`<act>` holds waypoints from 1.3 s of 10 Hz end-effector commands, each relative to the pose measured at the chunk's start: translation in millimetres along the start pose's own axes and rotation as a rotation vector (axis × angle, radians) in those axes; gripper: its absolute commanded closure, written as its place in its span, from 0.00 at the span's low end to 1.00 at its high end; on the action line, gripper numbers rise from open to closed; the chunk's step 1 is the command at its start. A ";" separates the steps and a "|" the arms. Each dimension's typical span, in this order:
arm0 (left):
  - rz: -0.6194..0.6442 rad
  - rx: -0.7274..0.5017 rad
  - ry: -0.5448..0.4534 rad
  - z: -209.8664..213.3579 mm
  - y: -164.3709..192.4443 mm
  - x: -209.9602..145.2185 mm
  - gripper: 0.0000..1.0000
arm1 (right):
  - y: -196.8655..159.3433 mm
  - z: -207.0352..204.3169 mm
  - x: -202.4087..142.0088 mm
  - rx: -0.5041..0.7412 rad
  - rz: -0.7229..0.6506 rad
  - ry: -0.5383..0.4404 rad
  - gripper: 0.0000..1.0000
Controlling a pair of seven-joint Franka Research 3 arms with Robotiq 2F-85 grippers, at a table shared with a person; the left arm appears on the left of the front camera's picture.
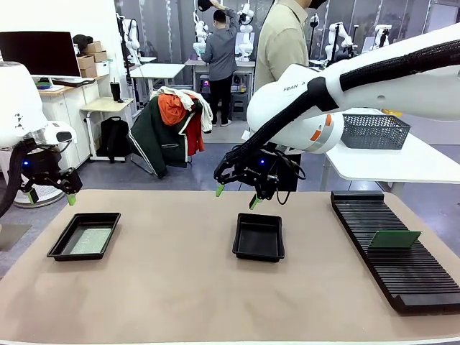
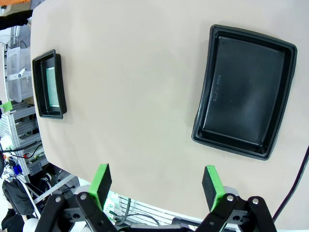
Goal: Inspect and transfer BCBs to ESD trays.
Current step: Pick up the Blank PCB from the PCB Rack and place it in the right ESD tray.
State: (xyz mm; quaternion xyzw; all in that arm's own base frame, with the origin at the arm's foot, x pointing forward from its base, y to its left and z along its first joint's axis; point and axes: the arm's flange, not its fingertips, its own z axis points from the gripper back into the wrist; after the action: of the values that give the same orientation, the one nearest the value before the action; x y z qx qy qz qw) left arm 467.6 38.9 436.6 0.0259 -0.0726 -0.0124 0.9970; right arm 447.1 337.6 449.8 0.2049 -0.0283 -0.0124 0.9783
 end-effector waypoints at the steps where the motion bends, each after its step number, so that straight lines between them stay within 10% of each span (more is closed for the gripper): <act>1: -0.001 -0.003 -0.012 -1.3 0.0 0.4 0.00 | 2.3 -0.6 1.1 -0.015 -0.011 -0.007 0.00; 13: -0.001 -0.003 -0.012 -1.3 0.0 0.4 0.00 | -257.8 286.1 -98.0 -0.166 0.932 -0.025 0.00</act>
State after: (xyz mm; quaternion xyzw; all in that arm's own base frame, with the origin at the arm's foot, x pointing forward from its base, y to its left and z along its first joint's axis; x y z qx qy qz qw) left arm 468.1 39.1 436.3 0.0255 -0.0726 -0.0123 0.9970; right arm 323.8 -1.1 601.0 0.0904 -0.1278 0.3698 0.9158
